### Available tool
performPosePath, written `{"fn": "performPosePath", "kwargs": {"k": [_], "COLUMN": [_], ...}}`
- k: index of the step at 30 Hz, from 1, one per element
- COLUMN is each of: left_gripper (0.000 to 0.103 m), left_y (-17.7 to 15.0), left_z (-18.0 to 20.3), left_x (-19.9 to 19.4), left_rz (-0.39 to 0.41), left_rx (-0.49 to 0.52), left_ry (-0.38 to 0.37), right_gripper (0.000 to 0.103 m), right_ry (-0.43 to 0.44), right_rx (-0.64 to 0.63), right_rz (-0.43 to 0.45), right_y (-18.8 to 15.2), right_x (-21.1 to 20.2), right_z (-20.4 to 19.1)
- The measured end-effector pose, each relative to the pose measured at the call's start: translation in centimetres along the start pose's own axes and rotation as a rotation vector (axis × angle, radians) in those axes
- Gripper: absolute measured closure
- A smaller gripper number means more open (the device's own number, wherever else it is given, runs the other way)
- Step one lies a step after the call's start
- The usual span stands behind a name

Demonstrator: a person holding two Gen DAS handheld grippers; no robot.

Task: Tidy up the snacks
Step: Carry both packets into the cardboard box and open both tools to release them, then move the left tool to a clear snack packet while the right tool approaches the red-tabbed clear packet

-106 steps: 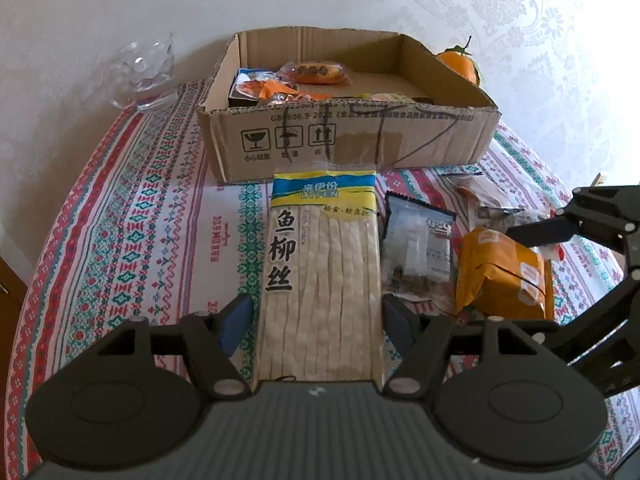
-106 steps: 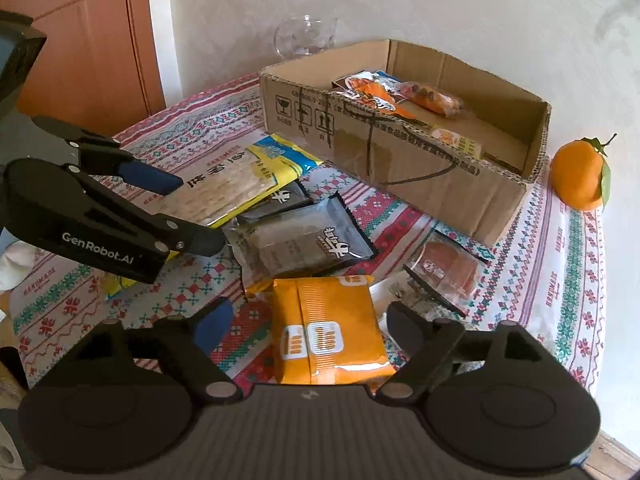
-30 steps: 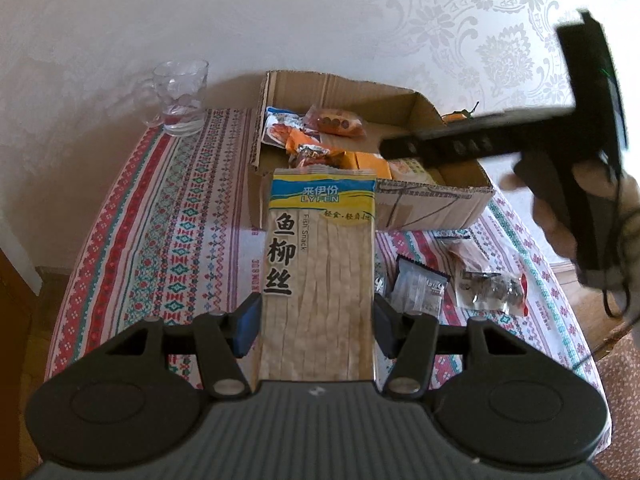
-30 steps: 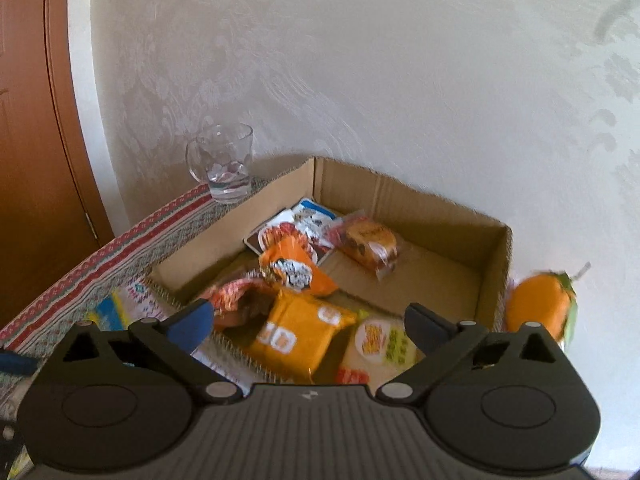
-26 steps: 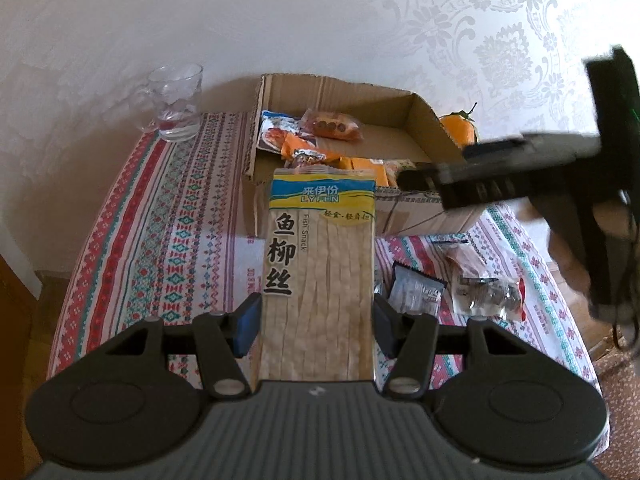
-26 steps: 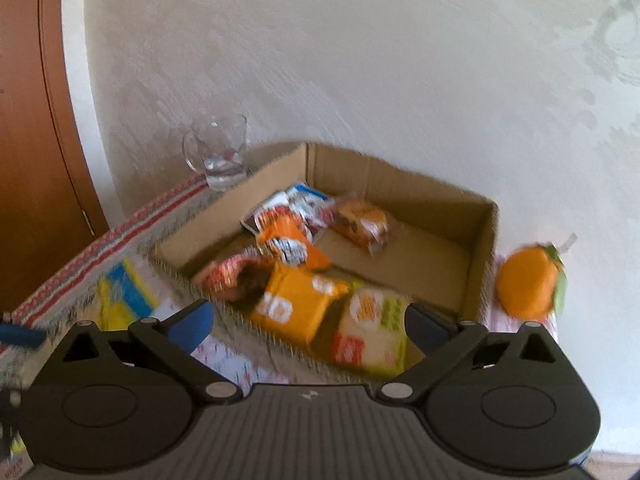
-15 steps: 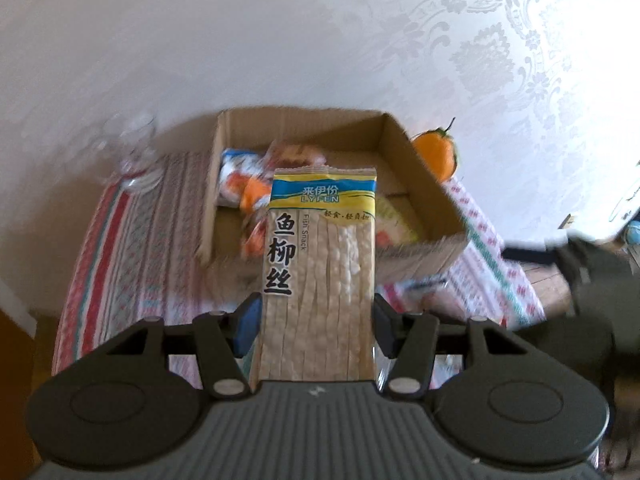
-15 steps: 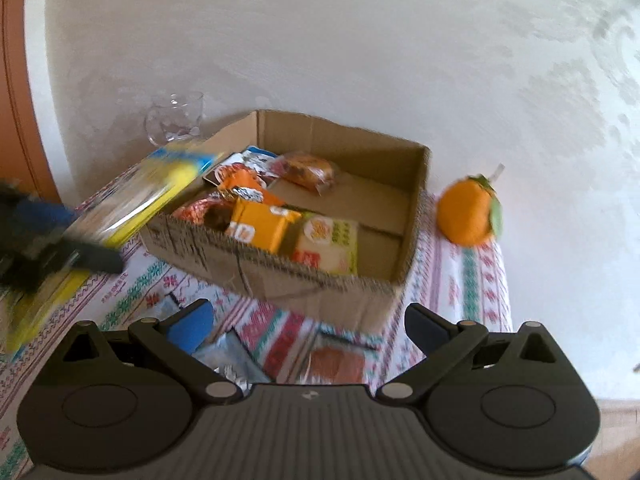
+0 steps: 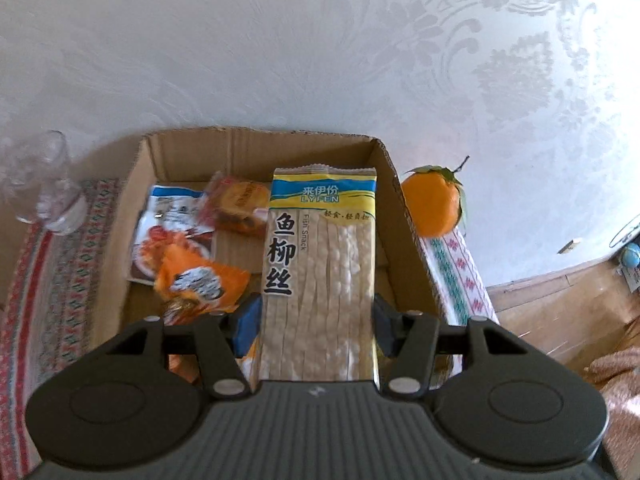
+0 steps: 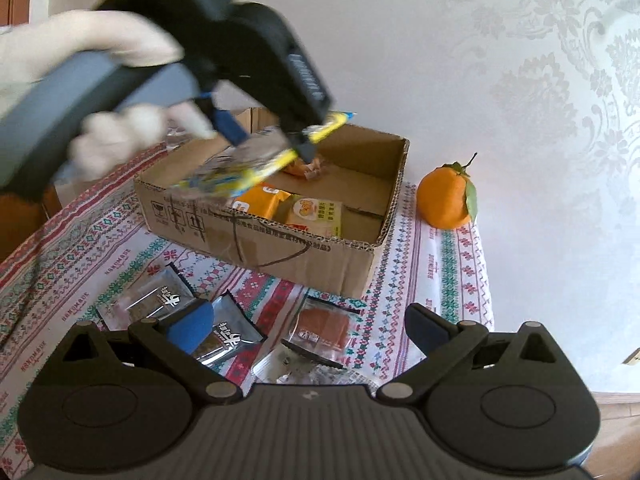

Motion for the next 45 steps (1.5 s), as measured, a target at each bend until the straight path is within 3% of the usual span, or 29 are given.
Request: {"fn": "performPosePath", "kwargs": {"k": [11,14,17,34,45], "left_gripper": [0.046,0.031,0.028,0.026,0.022], "left_y": [2.2,2.4,2.2,0.8,-5.6], "left_z": [1.0,0.8,0.6,-0.7,-3.1], "left_x": [6.4,7.5,7.7,0.0,-8.2], "left_rz": [-0.046,-0.050,-0.047,0.038,0.143], "left_rx": [-0.122,-0.157,-0.174,-0.131,-0.035], "left_ry": [0.064,0.092,0.102,0.091,0.092], "right_gripper": [0.000,0.000,0.000,0.000,0.000], "right_ry": [-0.016,-0.015,-0.014,-0.029,-0.035], "right_rx": [0.048,0.052,0.050,0.049,0.042], "right_rz": [-0.013,-0.023,-0.027,-0.016,-0.007], "right_y": [-1.0,-1.2,-1.4,-0.9,-2.1], "right_x": [0.6,0.8,0.8,-1.0,-2.8], "right_z": [2.1,2.2,2.3,1.4,0.3]}}
Point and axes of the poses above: each gripper's, at about its wrist camera, not at the fingertips, and x roughly the way its jaws point, z to its right, y to its top, the point moved 3 cm from there along x, roughly the way its jaws point, and after that the axes turned 12 degrees about z, right-handed, at the moved point
